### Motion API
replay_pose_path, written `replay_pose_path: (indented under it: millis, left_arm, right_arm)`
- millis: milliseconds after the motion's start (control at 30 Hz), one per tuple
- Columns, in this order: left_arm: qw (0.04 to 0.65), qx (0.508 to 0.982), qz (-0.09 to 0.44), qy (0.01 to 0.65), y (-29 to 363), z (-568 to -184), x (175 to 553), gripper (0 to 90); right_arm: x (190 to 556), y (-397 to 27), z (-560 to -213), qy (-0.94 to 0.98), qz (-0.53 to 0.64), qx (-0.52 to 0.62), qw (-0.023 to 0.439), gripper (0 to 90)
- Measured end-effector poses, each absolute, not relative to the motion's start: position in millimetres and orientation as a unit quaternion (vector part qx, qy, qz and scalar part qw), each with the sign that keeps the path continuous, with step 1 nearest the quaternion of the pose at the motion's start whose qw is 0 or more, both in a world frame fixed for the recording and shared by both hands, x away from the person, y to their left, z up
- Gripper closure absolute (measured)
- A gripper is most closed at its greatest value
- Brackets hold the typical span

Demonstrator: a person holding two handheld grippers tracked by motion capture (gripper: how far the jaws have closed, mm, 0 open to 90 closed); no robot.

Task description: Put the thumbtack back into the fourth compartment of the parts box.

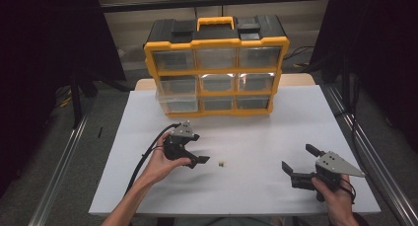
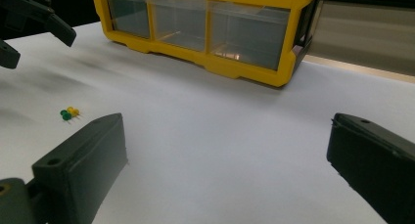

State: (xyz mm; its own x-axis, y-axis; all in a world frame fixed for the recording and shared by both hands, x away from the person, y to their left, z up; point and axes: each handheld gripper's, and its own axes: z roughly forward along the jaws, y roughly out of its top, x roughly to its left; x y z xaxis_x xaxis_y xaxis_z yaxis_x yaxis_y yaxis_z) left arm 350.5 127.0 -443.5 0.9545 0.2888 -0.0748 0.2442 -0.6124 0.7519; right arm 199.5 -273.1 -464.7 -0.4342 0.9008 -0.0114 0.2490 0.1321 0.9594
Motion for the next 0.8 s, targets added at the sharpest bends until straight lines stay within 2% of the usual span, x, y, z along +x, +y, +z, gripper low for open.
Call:
replay_pose_path:
  millis: [200,400,633,800]
  left_arm:
    - [0.407,0.902,0.011,0.142,111,-445,356,12.4]
    - [0.400,0.907,-0.005,0.133,96,-448,363,10.6]
    - [0.359,0.927,-0.018,0.105,84,-450,366,9.4]
    - [0.344,0.934,-0.017,0.100,79,-453,370,15.4]
  right_arm:
    - [200,-273,-465,0.680,0.504,0.423,0.324,1.3]
    - [200,-273,-465,0.679,0.505,0.423,0.324,1.3]
    - [200,-273,-465,0.679,0.504,0.424,0.324,1.3]
    - [200,-273,-465,0.680,0.505,0.422,0.323,1.3]
